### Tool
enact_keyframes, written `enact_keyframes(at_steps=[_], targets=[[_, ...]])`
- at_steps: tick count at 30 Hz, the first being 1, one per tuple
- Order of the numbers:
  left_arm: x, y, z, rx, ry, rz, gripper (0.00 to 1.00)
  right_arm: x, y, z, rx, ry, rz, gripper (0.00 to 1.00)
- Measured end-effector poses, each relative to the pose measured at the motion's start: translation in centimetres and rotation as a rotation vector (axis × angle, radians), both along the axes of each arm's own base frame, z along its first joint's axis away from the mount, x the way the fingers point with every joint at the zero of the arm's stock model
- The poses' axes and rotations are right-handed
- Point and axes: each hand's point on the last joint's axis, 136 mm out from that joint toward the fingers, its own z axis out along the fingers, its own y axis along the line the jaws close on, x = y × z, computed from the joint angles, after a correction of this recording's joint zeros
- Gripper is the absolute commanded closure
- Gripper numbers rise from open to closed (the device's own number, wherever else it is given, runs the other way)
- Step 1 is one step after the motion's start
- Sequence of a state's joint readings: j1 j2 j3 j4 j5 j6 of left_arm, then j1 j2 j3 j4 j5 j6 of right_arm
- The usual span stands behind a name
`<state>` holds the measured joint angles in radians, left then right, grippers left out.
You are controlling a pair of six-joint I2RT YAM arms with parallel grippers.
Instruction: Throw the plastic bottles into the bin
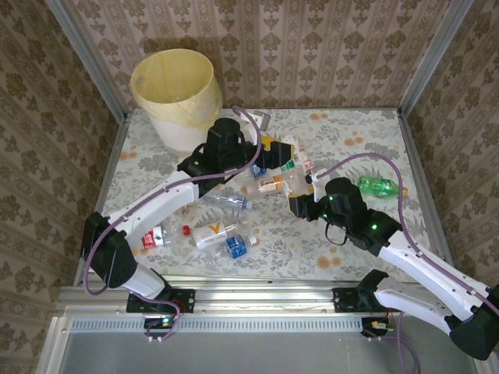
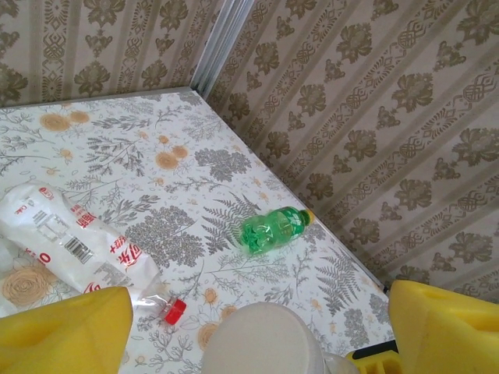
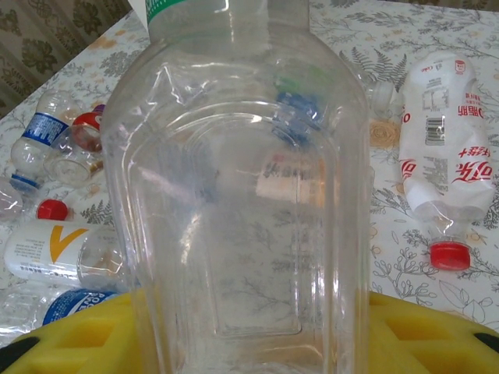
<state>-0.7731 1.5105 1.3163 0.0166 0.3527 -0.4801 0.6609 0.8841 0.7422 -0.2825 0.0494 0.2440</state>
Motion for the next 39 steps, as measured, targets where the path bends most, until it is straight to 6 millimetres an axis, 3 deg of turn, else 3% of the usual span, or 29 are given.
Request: enact_keyframes(at_steps=[4, 11, 20, 26, 34, 39], targets=[[-0.2, -0.4, 0.0, -0.011, 0.007, -0.011, 0.18, 0.1, 0.1, 0.4, 0.002, -0.014, 0.001, 0.57], [-0.2, -1.5, -1.9, 0.005, 0.052, -0.031, 0.25, 0.3, 0.0, 0.7, 0.002, -0.025, -0.007, 0.57], [-0.4, -1.8, -1.9, -0.007, 0.076, -0.045, 0.5, 0.3, 0.0, 0.7, -0.002, -0.026, -0.012, 0.57], [-0.6, -1.9, -1.8, -0.015, 0.079, -0.055, 0.51, 0.3, -0.1, 0.7, -0.003, -0.026, -0.014, 0.58], [-0.8, -2.1, -1.9, -0.022, 0.094, -0.068, 0.42, 0.5, -0.2, 0.6, -0.011, -0.028, -0.024, 0.58], [-0.9, -2.2, -1.8, -0.027, 0.101, -0.072, 0.43, 0.6, -0.3, 0.5, -0.018, -0.029, -0.033, 0.58]])
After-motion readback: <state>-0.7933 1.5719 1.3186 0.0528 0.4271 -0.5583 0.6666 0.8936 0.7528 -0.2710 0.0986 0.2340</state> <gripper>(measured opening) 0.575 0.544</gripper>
